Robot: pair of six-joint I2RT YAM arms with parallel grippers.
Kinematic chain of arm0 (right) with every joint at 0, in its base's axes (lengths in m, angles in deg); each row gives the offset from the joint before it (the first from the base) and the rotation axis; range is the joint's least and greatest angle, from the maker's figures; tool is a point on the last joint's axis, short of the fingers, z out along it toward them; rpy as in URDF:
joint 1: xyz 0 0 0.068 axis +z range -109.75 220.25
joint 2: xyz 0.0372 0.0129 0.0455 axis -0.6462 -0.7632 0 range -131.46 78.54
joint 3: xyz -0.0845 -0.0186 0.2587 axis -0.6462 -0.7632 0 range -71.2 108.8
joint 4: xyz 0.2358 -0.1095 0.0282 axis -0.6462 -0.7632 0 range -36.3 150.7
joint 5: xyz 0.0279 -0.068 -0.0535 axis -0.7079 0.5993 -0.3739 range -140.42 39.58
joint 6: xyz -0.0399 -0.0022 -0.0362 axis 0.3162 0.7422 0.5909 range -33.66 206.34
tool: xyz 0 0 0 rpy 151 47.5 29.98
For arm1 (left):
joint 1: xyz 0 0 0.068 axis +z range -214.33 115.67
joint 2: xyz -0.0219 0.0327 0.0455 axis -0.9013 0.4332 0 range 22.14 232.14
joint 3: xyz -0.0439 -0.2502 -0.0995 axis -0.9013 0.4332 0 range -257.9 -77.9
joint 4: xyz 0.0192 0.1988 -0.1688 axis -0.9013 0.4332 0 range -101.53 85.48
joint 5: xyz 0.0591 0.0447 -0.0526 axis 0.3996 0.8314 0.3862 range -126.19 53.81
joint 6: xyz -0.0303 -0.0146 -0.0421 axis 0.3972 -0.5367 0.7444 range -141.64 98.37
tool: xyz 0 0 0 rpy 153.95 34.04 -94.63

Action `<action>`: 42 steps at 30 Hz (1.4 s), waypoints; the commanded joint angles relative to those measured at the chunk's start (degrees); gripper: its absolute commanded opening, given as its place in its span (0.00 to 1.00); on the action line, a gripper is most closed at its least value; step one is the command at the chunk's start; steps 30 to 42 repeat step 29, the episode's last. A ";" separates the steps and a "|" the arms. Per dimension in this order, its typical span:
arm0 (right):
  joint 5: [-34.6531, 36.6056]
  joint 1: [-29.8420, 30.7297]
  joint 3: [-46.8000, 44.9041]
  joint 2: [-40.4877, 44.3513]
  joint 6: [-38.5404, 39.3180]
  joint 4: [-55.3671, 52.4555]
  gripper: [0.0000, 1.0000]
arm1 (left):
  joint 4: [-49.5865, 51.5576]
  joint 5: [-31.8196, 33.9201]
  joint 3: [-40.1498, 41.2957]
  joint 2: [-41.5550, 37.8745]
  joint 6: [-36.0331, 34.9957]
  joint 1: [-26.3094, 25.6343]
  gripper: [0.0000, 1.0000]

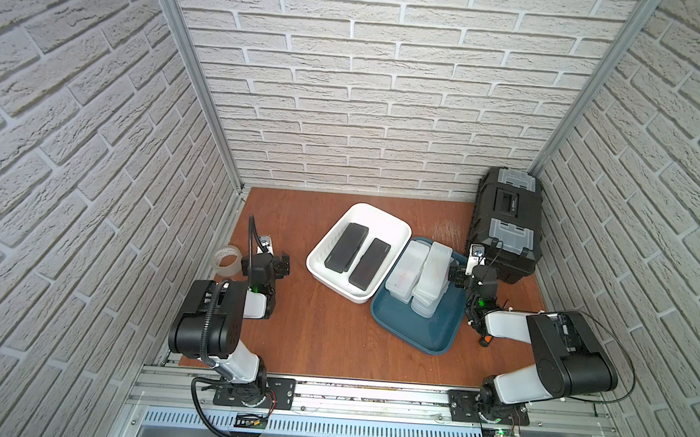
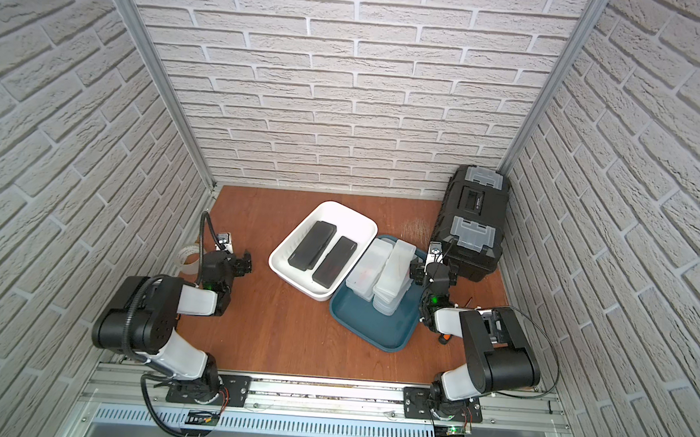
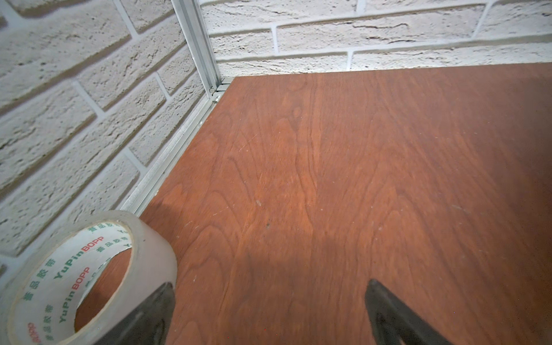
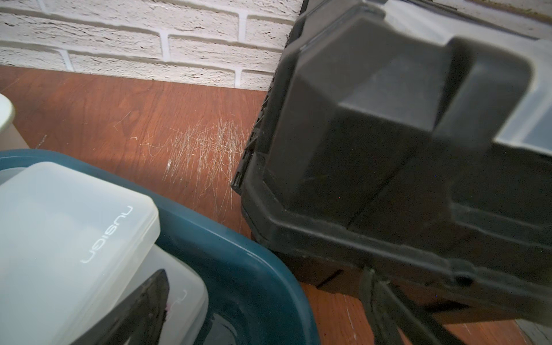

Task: Place the pencil cases by color into the storage box
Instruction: Reset both arms

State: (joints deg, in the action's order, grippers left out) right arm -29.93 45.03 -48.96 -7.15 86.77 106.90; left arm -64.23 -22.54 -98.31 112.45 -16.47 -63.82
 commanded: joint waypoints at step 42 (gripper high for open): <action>-3.58 -2.17 2.18 -0.62 -1.48 -1.98 0.99 | -2.58 -0.73 -0.62 -0.04 0.43 0.59 0.98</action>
